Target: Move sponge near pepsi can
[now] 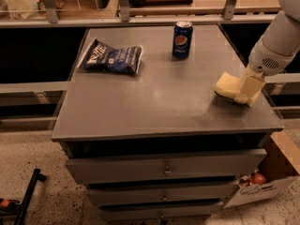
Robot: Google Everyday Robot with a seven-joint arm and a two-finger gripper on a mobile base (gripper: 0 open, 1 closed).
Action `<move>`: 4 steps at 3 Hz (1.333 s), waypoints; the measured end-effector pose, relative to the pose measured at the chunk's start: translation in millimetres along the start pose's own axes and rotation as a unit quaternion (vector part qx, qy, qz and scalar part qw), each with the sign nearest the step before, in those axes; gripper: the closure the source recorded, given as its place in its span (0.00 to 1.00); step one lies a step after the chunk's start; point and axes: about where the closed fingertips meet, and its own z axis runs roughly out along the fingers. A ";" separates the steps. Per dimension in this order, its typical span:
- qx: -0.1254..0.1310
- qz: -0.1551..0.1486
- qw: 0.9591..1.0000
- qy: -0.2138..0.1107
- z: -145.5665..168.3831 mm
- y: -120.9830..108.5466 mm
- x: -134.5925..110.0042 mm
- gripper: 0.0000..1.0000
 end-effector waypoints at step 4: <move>0.038 -0.019 0.999 0.034 14.6 -55.8 -68.4 1.00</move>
Offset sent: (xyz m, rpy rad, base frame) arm 0.0611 0.0413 0.0164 -0.1019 -0.0806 0.0227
